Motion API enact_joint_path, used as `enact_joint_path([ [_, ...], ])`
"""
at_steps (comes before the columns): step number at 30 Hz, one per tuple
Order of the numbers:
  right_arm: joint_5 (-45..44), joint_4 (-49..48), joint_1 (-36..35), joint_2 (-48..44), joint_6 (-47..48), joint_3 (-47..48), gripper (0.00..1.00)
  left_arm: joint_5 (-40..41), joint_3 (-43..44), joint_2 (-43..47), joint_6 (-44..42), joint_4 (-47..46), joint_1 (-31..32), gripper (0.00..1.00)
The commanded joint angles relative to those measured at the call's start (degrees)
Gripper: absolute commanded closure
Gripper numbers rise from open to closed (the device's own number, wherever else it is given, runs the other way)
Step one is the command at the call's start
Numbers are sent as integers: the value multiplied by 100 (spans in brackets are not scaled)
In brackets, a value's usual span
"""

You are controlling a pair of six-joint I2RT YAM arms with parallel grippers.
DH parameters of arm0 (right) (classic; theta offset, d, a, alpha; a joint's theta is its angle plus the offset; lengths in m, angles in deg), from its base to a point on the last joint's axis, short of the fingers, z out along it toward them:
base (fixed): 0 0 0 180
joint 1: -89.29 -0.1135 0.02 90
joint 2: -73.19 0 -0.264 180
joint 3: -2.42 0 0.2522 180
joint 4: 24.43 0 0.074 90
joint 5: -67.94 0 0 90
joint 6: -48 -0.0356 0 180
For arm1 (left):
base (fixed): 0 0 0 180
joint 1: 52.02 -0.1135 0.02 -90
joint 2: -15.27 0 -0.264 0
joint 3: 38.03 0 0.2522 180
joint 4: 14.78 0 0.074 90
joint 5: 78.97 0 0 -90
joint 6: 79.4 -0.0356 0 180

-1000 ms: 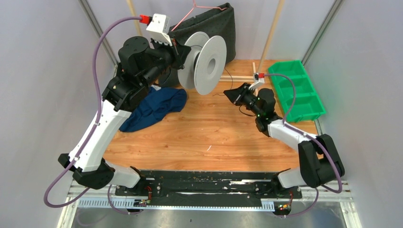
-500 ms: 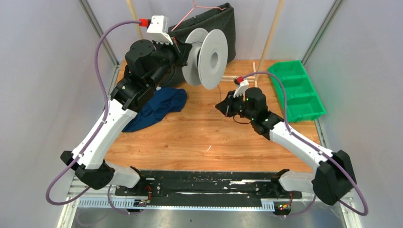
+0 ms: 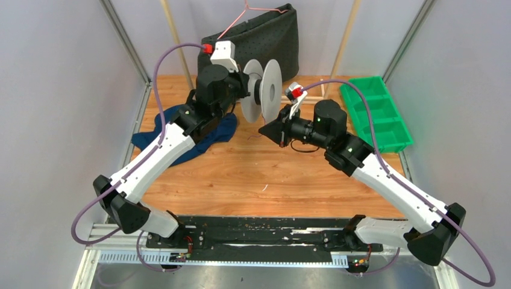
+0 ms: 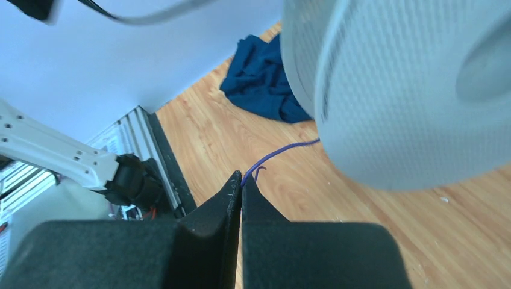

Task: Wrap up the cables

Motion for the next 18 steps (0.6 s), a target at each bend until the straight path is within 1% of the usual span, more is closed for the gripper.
enact_joint_path([
  [1,610,189,-6,234,-26,585,99,-301,-30,-21,-212,-443,68,100],
  [6,1334,125,380,564,-176,1217,99,-829,-16,-48,-717,-190,68,100],
  [9,1669,48,701,659,-270,1502,99,-1271,-185,108,-1118,-134,68,100],
  [12,1796,29,1008,707,-441,1710,99,-1683,-514,331,-1489,-314,62,100],
  [18,1987,36,1284,756,-568,1751,99,-2696,-768,534,-2094,-13,59,100],
])
